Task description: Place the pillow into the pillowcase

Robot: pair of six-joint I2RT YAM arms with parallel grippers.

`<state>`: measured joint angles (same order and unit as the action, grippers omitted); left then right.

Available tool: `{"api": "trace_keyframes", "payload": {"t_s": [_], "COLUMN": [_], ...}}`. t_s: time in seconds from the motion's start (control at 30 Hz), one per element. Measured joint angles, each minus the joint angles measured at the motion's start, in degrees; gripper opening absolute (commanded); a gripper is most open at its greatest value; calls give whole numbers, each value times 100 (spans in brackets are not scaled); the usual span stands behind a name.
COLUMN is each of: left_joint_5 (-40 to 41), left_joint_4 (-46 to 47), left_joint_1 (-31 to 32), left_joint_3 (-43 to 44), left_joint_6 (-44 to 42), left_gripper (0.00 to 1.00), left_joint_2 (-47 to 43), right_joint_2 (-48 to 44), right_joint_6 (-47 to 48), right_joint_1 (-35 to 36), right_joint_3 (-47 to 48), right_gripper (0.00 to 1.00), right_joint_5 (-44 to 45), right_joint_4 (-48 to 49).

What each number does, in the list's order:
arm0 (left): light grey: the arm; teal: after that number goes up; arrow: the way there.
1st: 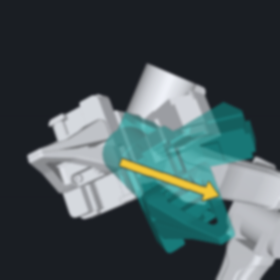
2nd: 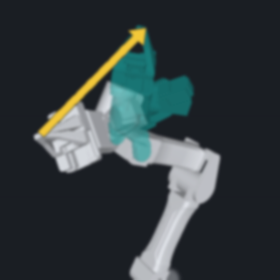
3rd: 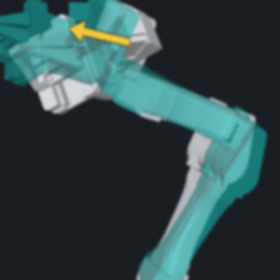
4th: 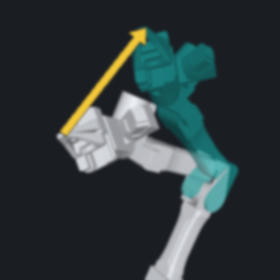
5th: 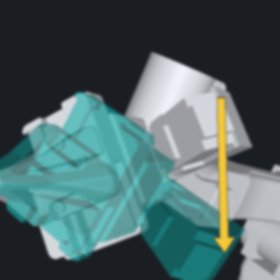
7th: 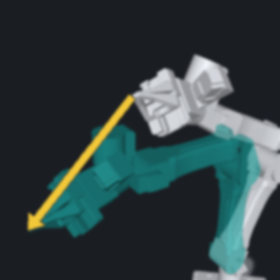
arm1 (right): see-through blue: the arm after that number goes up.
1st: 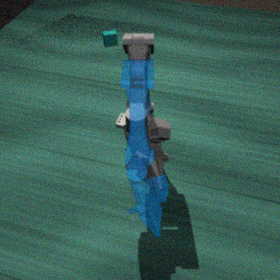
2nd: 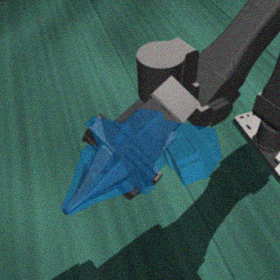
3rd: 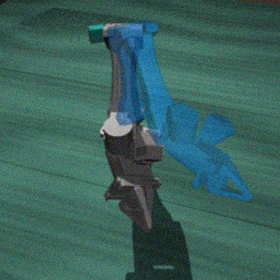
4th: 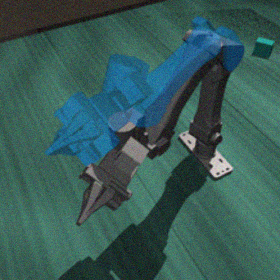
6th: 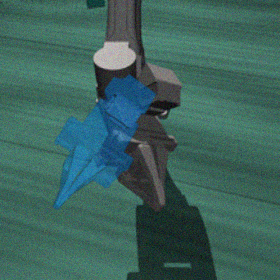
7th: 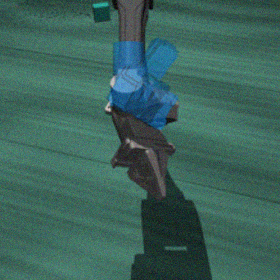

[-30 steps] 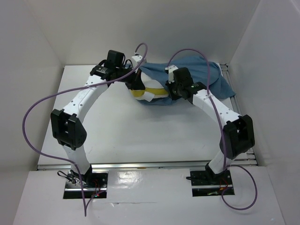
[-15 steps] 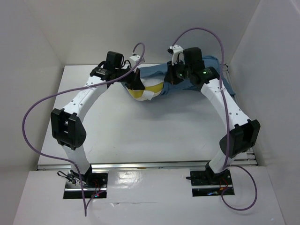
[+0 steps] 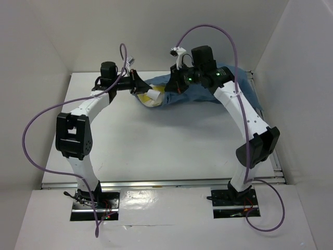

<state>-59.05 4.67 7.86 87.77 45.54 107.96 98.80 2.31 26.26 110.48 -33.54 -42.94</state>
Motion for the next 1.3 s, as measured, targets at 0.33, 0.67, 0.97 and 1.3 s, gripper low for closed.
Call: {"api": "trace_keyframes", "payload": {"t_s": [0.33,0.67,0.97,1.3], "left_joint_5": [-304,-181,-120,-177], "left_joint_4": [2675,3720,4293,4588], "left_joint_1": [11,105,125,-24], "left_joint_3": [-855,-763,-763,-612], "left_joint_6": [3110,4179,4586,4771], "left_gripper": [0,0,0,0], "left_joint_2": [258,352,610,778], "right_joint_2": [1152,2070,1991,1609], "right_joint_6": [-188,-396,-387,48], "right_joint_1": [599,664,1003,1547], "right_joint_3": [1257,2549,2461,2041], "right_gripper": [0,0,0,0], "right_joint_5": [0,-61,-345,-260], "right_joint_4": [-96,-133,28,229]}}
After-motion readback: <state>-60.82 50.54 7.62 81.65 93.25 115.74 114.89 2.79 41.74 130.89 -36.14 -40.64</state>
